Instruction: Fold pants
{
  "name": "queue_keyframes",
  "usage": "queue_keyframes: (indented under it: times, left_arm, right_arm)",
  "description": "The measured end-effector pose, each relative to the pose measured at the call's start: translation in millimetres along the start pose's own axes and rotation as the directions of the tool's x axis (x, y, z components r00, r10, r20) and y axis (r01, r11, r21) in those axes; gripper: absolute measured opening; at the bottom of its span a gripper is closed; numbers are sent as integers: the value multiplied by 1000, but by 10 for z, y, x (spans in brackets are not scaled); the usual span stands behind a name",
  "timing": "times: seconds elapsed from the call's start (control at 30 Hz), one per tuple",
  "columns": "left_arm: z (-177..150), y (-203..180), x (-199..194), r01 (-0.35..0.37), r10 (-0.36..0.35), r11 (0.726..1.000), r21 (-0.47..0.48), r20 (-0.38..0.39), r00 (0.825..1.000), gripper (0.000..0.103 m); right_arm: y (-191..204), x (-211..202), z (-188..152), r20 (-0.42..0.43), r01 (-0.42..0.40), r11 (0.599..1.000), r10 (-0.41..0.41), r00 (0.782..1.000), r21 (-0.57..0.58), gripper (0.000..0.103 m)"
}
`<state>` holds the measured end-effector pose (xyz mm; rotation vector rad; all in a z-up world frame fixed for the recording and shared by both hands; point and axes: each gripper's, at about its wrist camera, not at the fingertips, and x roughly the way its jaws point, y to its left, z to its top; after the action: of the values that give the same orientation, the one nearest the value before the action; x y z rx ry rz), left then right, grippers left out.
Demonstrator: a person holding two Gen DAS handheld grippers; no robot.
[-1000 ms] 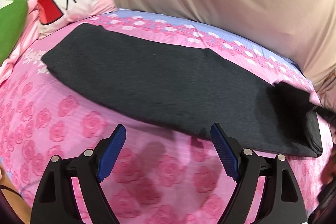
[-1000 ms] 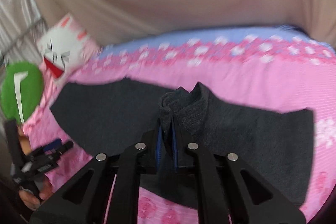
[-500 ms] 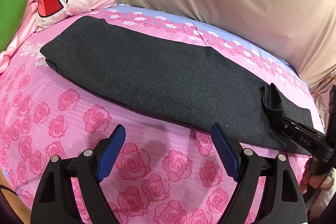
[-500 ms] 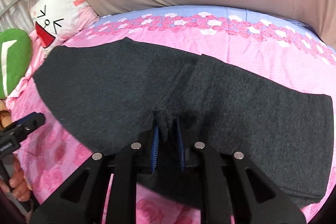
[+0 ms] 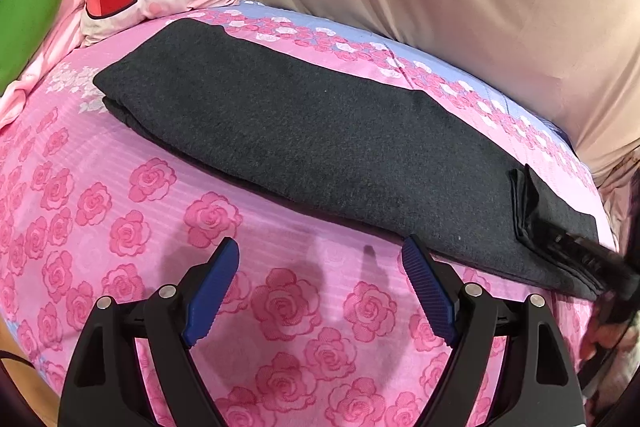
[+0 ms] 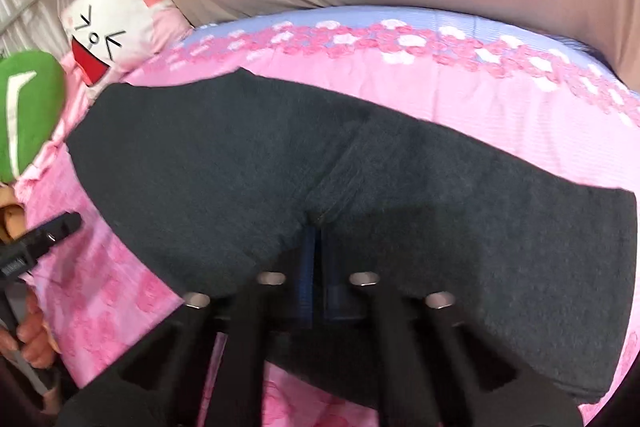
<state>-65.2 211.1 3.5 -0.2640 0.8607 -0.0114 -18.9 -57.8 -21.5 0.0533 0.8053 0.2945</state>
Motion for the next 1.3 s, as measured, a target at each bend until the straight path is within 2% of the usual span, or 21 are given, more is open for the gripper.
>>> queue_keyframes:
  times: [0.1, 0.2, 0.23, 0.27, 0.33, 0.37, 0.4, 0.47, 0.53, 0.6, 0.7, 0.77, 0.87, 0.9, 0.97, 1.03, 1.1, 1.13, 1.17, 1.23, 1.3]
  left_arm:
    - [13, 30, -2, -8, 8, 1000, -6, 7, 1000, 81]
    - [30, 33, 26, -4, 4, 1000, -12, 1, 1000, 81]
    - [31, 36, 26, -3, 3, 1000, -13, 1, 1000, 81]
    - [29, 36, 26, -4, 4, 1000, -13, 1, 1000, 81]
    - [26, 31, 28, -2, 2, 1000, -8, 0, 1000, 81]
    - [22, 28, 28, -2, 2, 1000, -7, 0, 1000, 81]
    - [24, 24, 36, 1, -1, 1000, -8, -3, 1000, 81]
    - [29, 25, 44, 8, -8, 1000, -12, -5, 1000, 81]
    - [34, 38, 41, 5, -5, 1000, -10, -1, 1000, 81]
    - [49, 70, 28, 1, -1, 1000, -16, 6, 1000, 81]
    - [83, 139, -6, -1, 2, 999, -38, 24, 1000, 81]
    - [99, 167, -15, -2, 3, 999, -46, 26, 1000, 81]
    - [110, 184, -7, -8, 10, 999, -48, 21, 1000, 81]
    - [107, 183, -10, -8, 8, 999, -49, 18, 1000, 81]
    - [99, 176, -30, -8, 9, 999, -41, 16, 1000, 81]
    - [84, 163, -53, -12, 13, 999, -34, 22, 1000, 81]
    - [73, 128, -44, -2, 3, 999, -32, 18, 1000, 81]
    - [69, 92, -30, 4, -4, 1000, -30, 14, 1000, 81]
    - [65, 30, -14, 13, -13, 1000, -21, 10, 1000, 81]
    - [51, -105, 8, 24, -24, 1000, 0, 4, 1000, 81]
    - [26, -278, 24, 44, -44, 999, 26, -2, 999, 81]
  right_arm:
    - [105, -94, 81, 15, -28, 999, 28, 999, -29, 5]
    - [167, 38, -14, -27, 32, 995, -35, 999, -93, 14]
    - [191, 51, -59, -34, 23, 994, -27, 999, -109, 16]
    - [214, 54, -75, -36, 18, 993, -22, 999, -116, 28]
    - [281, 98, -103, -42, 26, 987, -33, 999, -156, 42]
    - [300, 125, -112, -44, 37, 985, -45, 998, -169, 44]
    - [305, 183, -123, -53, 51, 981, -62, 997, -185, 44]
    - [281, 229, -139, -35, 79, 977, -87, 996, -196, 29]
    - [232, 198, -82, -33, 65, 986, -70, 997, -153, 17]
    - [208, 59, 69, 14, 19, 996, -17, 1000, -87, 15]
    - [351, -108, 326, 77, -70, 995, 76, 994, -74, 15]
    - [524, 14, 387, 53, -124, 988, 129, 990, -89, 16]
    - [671, 458, 194, -64, -107, 986, 99, 993, -131, 22]
    - [653, 497, 133, -71, -110, 987, 103, 992, -117, 22]
    - [527, 238, 70, -1, -124, 990, 125, 992, -68, 22]
    - [264, -219, 45, 96, -76, 997, 77, 992, -13, 21]
    - [-66, -605, -32, 146, -16, 998, 8, 989, 53, 30]
    - [-316, -838, -123, 162, 44, 993, -62, 985, 109, 41]
    - [-504, -982, -210, 165, 97, 984, -122, 979, 152, 48]
    - [-939, -1243, -488, 134, 184, 948, -224, 965, 261, 49]
    - [-1264, -1342, -739, 99, 188, 908, -241, 965, 374, 49]
